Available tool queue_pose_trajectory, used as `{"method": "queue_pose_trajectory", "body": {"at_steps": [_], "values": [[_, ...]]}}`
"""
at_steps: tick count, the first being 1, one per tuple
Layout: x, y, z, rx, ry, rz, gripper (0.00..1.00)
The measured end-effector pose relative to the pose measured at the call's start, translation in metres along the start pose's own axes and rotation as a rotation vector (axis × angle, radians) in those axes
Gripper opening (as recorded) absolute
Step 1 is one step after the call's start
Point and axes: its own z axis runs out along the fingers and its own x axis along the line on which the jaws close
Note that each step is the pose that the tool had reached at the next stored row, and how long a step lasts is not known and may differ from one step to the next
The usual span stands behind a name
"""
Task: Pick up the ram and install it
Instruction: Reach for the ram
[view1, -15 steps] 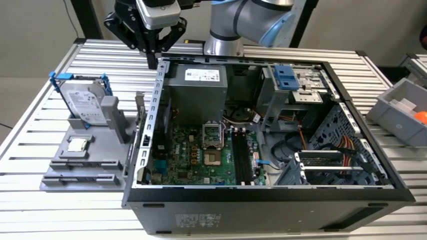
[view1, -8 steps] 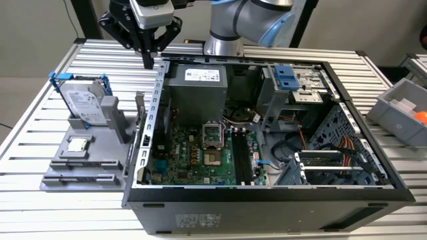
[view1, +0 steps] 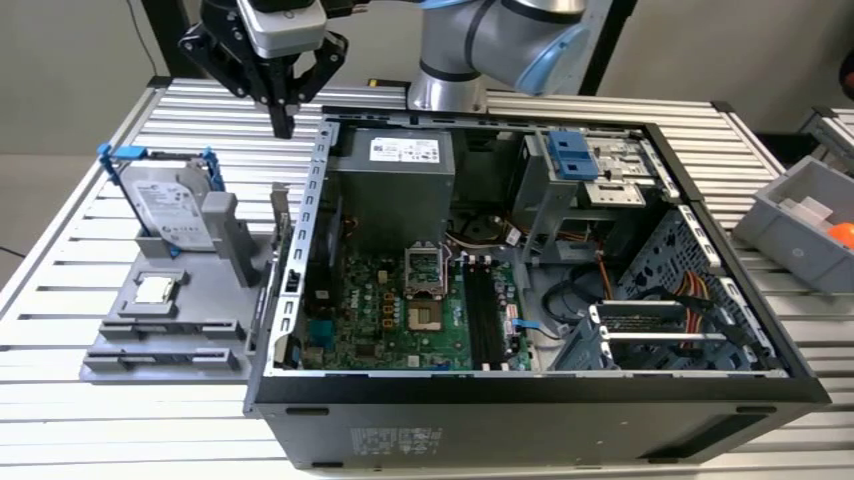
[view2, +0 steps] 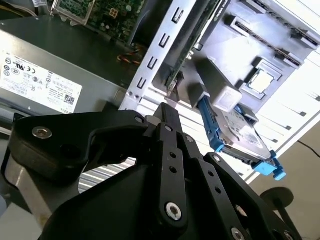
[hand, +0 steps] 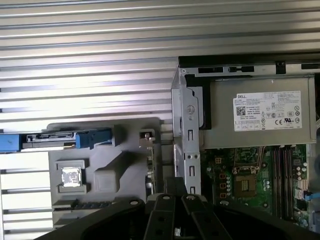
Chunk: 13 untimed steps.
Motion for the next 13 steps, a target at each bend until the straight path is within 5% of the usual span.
{"method": "queue_pose_trajectory", "body": {"at_steps": [13], "values": [[0.0146, -0.0010, -0.0001, 0.0007, 0.0084, 0.000, 0.00]]}}
